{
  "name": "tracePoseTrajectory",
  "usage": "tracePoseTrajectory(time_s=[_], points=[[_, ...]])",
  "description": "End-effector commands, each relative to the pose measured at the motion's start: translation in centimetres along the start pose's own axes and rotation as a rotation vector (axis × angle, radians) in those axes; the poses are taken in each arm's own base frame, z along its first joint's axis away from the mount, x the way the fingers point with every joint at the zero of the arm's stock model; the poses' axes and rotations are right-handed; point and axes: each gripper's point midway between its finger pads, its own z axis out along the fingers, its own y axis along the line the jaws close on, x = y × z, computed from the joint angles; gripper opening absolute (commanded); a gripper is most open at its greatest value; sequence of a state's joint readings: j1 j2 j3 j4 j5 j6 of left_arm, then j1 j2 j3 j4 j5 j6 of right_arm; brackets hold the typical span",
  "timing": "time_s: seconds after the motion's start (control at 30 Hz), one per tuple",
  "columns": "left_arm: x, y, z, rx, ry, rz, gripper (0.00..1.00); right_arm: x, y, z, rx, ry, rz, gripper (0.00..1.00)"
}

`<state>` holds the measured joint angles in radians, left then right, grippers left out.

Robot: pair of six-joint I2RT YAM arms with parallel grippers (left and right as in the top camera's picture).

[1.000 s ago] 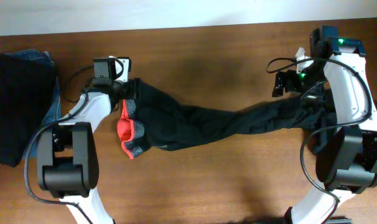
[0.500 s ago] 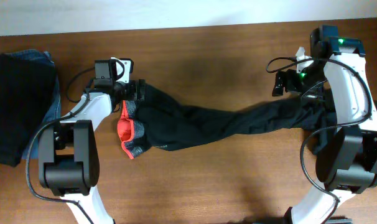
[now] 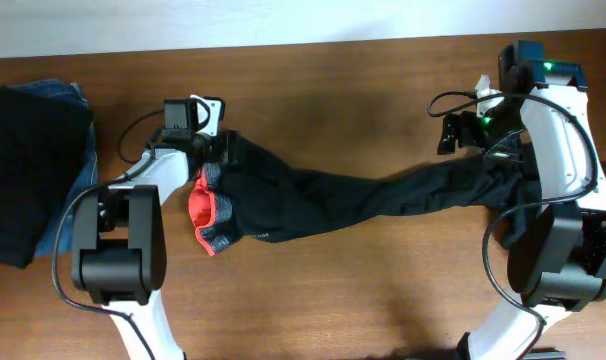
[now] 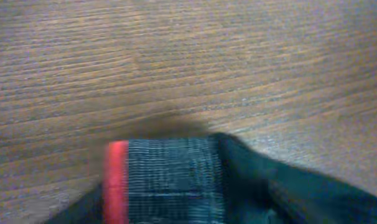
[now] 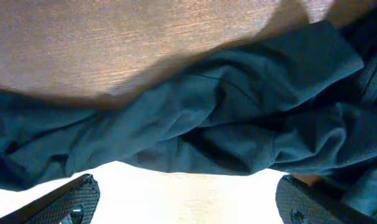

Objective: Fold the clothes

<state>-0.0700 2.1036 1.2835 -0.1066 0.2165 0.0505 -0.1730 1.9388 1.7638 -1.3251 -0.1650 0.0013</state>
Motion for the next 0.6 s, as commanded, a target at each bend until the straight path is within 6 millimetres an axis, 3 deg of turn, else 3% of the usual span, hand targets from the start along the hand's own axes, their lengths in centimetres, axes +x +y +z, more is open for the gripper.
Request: tracePoseTrajectory(time_s=[0.0,0.3,0.37,0.4,0.57], points=[[1.0,-0.2,1.1,0.025,0.024,-0.003,0.56,0.0,0.6,0.3,-0.016,0.004,-0.011,0.95],[0.8,-0.1,1.6,0.023,0.004,0.001,0.56,0.0,0.5,0.4,-0.01,0.003,-0.011,0.95],[0.7,0.0,1.7,0.024,-0.001,0.002,0.43,0.0,0.4,0.4,-0.008,0.003,-0.011,0.95],[0.7,0.0,1.7,0.024,-0.002,0.003,0.25,0.0,0.4,0.4,-0.008,0.005,-0.011,0.95],[-0.7,0.0,1.4,0.022,-0.024,0.007,0.08,-0.1,0.4,0.4,-0.008,0.0,-0.015,0.87]])
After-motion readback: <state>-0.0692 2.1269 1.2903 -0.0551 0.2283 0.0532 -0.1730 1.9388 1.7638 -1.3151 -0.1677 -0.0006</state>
